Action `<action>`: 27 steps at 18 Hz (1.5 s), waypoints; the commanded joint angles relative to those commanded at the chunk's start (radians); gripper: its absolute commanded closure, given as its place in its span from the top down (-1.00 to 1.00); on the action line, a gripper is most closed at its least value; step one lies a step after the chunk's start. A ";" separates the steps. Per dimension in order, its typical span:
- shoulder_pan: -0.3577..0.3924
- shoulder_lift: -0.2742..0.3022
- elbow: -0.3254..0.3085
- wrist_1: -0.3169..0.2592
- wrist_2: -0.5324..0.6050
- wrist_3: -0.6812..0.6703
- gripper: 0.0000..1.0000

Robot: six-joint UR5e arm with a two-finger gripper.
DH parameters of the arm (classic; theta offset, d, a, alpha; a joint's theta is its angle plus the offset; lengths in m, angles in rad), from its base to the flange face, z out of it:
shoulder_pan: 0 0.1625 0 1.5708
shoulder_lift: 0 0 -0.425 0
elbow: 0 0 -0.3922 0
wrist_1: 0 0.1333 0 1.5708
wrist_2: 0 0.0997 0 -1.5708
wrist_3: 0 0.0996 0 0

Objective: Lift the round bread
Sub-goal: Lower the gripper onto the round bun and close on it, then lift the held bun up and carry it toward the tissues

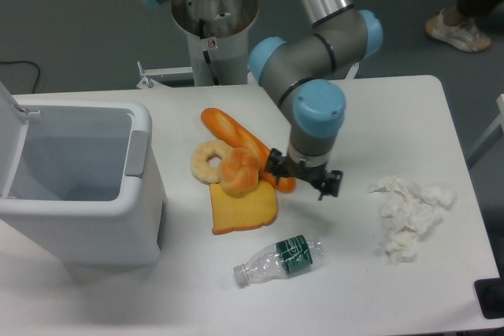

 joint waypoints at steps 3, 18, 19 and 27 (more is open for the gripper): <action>-0.032 0.017 -0.041 -0.006 0.002 -0.005 1.00; -0.057 -0.008 -0.069 -0.009 0.000 0.011 -0.65; -0.057 -0.008 -0.068 -0.009 0.000 0.011 -0.87; -0.048 0.031 0.041 -0.138 -0.009 -0.009 -1.00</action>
